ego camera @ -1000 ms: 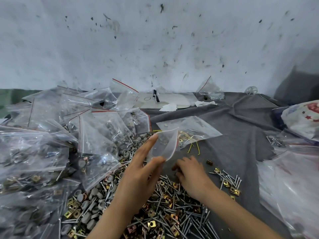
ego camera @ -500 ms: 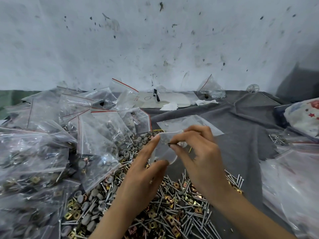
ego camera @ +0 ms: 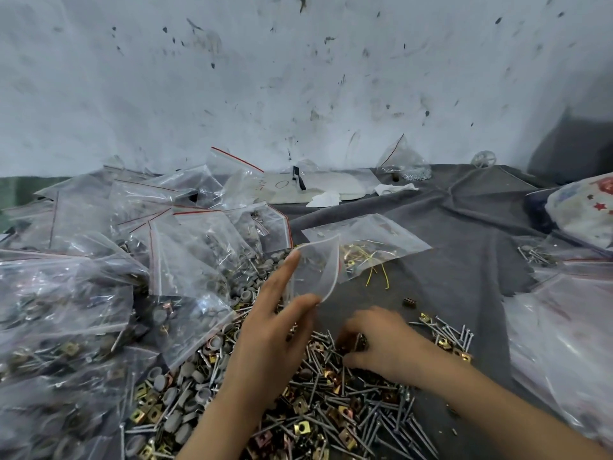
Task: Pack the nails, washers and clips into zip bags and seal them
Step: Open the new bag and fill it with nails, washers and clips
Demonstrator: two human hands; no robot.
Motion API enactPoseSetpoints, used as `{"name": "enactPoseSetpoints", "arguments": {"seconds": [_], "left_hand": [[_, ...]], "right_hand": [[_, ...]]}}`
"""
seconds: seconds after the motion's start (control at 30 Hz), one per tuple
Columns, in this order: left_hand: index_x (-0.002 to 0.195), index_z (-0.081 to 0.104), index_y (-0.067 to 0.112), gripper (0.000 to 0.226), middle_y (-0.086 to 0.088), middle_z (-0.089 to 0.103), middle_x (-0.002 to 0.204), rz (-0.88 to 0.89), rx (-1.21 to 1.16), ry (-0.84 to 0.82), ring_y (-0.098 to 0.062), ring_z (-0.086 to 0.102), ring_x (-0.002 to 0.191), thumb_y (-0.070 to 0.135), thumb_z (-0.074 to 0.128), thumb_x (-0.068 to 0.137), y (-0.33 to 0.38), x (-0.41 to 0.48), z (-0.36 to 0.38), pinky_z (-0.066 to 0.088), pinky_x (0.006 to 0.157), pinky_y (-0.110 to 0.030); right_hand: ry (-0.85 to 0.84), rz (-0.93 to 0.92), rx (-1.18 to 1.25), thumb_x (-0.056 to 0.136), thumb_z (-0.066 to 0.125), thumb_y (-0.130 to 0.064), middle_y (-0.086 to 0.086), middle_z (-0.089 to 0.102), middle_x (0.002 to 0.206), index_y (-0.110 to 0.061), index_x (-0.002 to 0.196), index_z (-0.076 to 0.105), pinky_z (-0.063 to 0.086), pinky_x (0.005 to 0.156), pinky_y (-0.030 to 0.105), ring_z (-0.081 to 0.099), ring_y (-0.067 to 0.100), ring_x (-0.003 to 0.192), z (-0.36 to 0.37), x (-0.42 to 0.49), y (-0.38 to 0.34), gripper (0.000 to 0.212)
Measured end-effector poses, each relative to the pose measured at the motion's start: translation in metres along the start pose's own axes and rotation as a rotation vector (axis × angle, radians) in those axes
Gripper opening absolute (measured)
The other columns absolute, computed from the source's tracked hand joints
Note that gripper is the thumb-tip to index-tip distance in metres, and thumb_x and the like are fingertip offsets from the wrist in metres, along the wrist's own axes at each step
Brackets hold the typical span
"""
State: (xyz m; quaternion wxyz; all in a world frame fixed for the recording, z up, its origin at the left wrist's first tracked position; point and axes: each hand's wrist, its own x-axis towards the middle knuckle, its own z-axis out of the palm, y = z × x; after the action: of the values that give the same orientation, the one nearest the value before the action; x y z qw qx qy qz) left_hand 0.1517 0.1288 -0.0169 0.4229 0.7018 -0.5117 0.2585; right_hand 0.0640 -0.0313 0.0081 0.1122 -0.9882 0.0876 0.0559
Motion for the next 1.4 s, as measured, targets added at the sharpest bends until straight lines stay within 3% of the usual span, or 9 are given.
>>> {"name": "enactPoseSetpoints", "arguments": {"seconds": [0.4, 0.53, 0.67, 0.77, 0.97, 1.13, 1.23, 1.33, 1.4], "left_hand": [[0.098, 0.060, 0.018, 0.010, -0.012, 0.040, 0.148, 0.017, -0.007, 0.037, -0.025, 0.043, 0.135, 0.021, 0.053, 0.091, 0.003, 0.000, 0.000, 0.050, 0.096, -0.037], [0.098, 0.066, 0.010, 0.014, -0.011, 0.051, 0.138, -0.237, -0.030, 0.183, -0.029, 0.057, 0.118, 0.013, 0.057, 0.087, 0.003, 0.005, -0.004, 0.039, 0.096, -0.006], [0.110, 0.062, 0.011, 0.023, -0.006, 0.060, 0.127, -0.463, -0.070, 0.370, -0.023, 0.063, 0.110, 0.002, 0.058, 0.089, -0.006, 0.010, -0.014, 0.054, 0.091, -0.042], [0.110, 0.058, 0.030, 0.027, 0.001, 0.067, 0.117, -0.639, -0.171, 0.456, -0.005, 0.063, 0.105, 0.009, 0.055, 0.094, -0.013, 0.013, -0.023, 0.049, 0.092, -0.021], [0.111, 0.063, 0.007, 0.018, 0.002, 0.068, 0.102, -0.769, -0.265, 0.507, 0.013, 0.060, 0.089, 0.008, 0.053, 0.096, -0.025, 0.013, -0.029, 0.043, 0.084, -0.003], [0.112, 0.063, 0.007, 0.019, -0.002, 0.069, 0.105, -0.771, -0.265, 0.521, 0.004, 0.062, 0.093, 0.009, 0.053, 0.096, -0.030, 0.010, -0.029, 0.044, 0.086, -0.007], [0.111, 0.062, 0.014, 0.018, -0.004, 0.068, 0.110, -0.728, -0.271, 0.509, -0.010, 0.062, 0.106, 0.009, 0.053, 0.096, -0.027, 0.010, -0.029, 0.047, 0.097, -0.026], [0.107, 0.060, 0.024, 0.020, -0.004, 0.059, 0.127, -0.517, -0.144, 0.398, -0.018, 0.056, 0.118, 0.008, 0.054, 0.095, -0.021, 0.011, -0.027, 0.046, 0.100, -0.039], [0.102, 0.064, 0.018, 0.013, -0.004, 0.052, 0.133, -0.317, -0.067, 0.294, -0.014, 0.051, 0.121, 0.015, 0.054, 0.094, -0.016, 0.011, -0.022, 0.045, 0.101, -0.029]], "right_hand": [[-0.001, 0.029, 0.002, 0.090, 0.057, -0.023, 0.004, 0.056, 0.120, -0.019, 0.117, 0.059, 0.040, 0.099, 0.037, 0.048, 0.025, 0.117, 0.006, 0.004, 0.000, 0.027], [0.020, 0.029, 0.030, 0.088, 0.062, -0.024, 0.003, 0.054, 0.113, -0.018, 0.106, 0.056, 0.039, 0.097, 0.036, 0.048, 0.024, 0.113, 0.006, 0.007, 0.002, 0.019], [0.100, 0.026, 0.140, 0.088, 0.063, -0.023, -0.002, 0.064, 0.106, -0.024, 0.094, 0.059, 0.042, 0.090, 0.031, 0.055, 0.021, 0.105, 0.009, 0.004, 0.005, 0.008], [0.190, 0.017, 0.259, 0.088, 0.064, -0.020, -0.005, 0.065, 0.099, -0.027, 0.088, 0.058, 0.042, 0.083, 0.026, 0.056, 0.013, 0.098, 0.012, -0.002, 0.008, 0.008], [0.303, 0.020, 0.495, 0.087, 0.065, -0.015, -0.010, 0.065, 0.087, -0.029, 0.081, 0.058, 0.046, 0.077, 0.020, 0.058, 0.003, 0.086, 0.008, -0.010, 0.009, 0.016], [0.376, 0.047, 0.593, 0.083, 0.070, -0.016, -0.011, 0.066, 0.080, -0.031, 0.076, 0.059, 0.045, 0.074, 0.015, 0.060, -0.001, 0.080, 0.000, -0.008, 0.004, 0.020], [0.401, 0.033, 0.667, 0.083, 0.070, -0.014, -0.011, 0.067, 0.079, -0.030, 0.075, 0.062, 0.049, 0.081, 0.023, 0.062, 0.000, 0.080, -0.011, -0.007, 0.001, 0.020], [0.481, -0.003, 0.787, 0.082, 0.070, -0.009, -0.008, 0.068, 0.080, -0.027, 0.076, 0.064, 0.051, 0.084, 0.028, 0.064, 0.008, 0.083, -0.031, -0.011, -0.005, 0.020], [0.588, -0.098, 0.857, 0.082, 0.071, -0.009, -0.009, 0.069, 0.080, -0.027, 0.077, 0.066, 0.051, 0.082, 0.027, 0.065, 0.009, 0.083, -0.046, -0.017, -0.014, 0.019]]}}
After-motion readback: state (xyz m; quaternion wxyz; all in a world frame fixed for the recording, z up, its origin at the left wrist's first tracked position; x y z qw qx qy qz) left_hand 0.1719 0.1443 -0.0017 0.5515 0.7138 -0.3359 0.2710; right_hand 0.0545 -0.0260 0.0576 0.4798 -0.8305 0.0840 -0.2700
